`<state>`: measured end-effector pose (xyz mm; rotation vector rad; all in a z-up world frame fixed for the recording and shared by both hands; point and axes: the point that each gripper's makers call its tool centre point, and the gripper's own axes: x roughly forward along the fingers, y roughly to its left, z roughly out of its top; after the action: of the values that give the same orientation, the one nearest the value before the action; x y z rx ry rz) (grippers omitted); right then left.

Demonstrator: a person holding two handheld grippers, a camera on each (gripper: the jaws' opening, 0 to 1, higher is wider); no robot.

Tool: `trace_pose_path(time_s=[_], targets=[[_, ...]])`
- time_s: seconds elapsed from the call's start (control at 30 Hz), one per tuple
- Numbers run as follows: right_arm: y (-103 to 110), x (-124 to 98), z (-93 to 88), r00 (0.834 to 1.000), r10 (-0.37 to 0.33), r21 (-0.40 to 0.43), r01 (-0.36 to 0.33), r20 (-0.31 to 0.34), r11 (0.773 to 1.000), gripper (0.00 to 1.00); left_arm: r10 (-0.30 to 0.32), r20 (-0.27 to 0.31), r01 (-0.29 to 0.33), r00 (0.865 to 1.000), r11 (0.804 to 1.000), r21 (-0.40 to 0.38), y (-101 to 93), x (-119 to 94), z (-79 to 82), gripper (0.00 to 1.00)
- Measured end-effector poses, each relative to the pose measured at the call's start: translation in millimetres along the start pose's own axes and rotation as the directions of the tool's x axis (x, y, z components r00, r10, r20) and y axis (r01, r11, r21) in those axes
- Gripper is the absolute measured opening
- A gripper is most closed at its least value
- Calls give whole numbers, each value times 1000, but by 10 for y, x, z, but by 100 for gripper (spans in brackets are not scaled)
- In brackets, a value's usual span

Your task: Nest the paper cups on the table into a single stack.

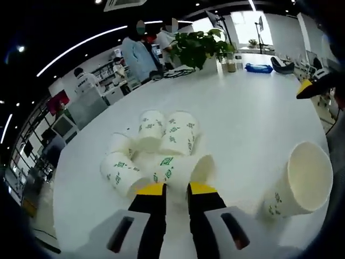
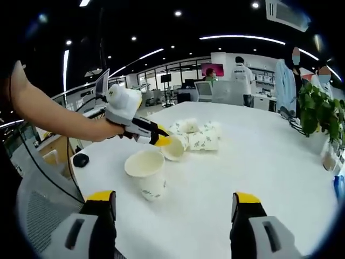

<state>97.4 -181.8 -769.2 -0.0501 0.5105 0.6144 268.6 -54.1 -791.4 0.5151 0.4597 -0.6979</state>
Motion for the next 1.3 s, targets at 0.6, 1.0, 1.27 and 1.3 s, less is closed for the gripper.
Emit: trace_pose_path(time_s=[0.6, 1.0, 1.27, 1.3], targets=[[17, 1, 44, 1000, -10, -3, 10, 9, 1000, 87, 27, 35, -26, 999, 999, -23, 98, -167, -16, 0], [13, 1, 55, 1000, -7, 5, 7, 14, 1000, 86, 26, 44, -24, 999, 999, -37, 84, -290, -10, 0], [31, 23, 43, 1000, 6, 6, -6, 9, 1000, 85, 22, 46, -21, 999, 999, -35, 86, -341, 14, 0], [33, 26, 43, 1000, 7, 4, -7, 9, 1000, 85, 22, 45, -20, 999, 999, -35, 83, -353, 9, 0]])
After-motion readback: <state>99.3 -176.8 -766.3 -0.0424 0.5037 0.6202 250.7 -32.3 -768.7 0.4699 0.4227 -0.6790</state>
